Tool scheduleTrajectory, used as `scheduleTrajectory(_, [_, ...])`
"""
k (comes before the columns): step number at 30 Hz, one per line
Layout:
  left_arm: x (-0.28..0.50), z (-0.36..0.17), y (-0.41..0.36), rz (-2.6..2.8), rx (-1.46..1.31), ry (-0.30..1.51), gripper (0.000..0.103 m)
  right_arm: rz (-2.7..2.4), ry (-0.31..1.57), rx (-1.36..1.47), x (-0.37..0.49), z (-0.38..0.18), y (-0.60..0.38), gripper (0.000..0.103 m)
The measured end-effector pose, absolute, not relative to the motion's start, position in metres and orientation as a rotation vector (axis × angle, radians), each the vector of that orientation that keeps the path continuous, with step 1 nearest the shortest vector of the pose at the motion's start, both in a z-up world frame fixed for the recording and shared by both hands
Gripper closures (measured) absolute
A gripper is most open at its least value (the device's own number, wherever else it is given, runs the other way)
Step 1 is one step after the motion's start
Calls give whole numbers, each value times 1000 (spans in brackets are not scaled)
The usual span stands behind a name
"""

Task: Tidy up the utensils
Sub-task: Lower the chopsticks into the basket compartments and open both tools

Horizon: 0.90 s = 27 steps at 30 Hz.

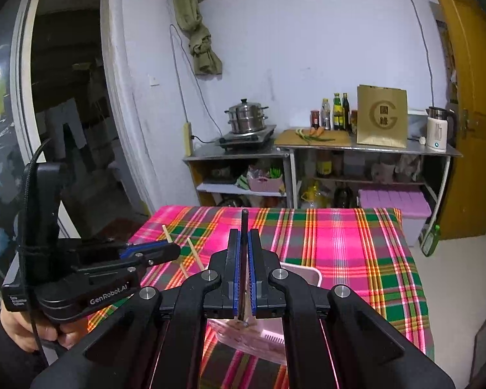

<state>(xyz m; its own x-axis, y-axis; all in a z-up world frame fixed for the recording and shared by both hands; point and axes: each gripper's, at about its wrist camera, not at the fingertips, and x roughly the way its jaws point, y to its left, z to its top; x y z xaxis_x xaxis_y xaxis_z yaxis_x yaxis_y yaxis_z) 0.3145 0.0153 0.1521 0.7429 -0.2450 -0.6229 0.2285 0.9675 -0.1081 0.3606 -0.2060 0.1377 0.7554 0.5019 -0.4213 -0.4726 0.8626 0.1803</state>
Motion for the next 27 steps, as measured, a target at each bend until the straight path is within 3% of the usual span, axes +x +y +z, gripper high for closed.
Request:
scheduleTrajectory(19, [316,122,17,-243,-37,736,97,509,567,48,368,106,-203,98])
scheduleTrajectory(22, [312,122,18,-232,-33,738,91,508,565,43,366,106,-205,98])
scheduleTrajectory(24, [307,122,18,-231,-32,732,83,513,556,46,363,107,-208,94])
scheduleTrajectory(27, [298,123,19,-232,-29,720,81,521,543,54,356,108,-213,90])
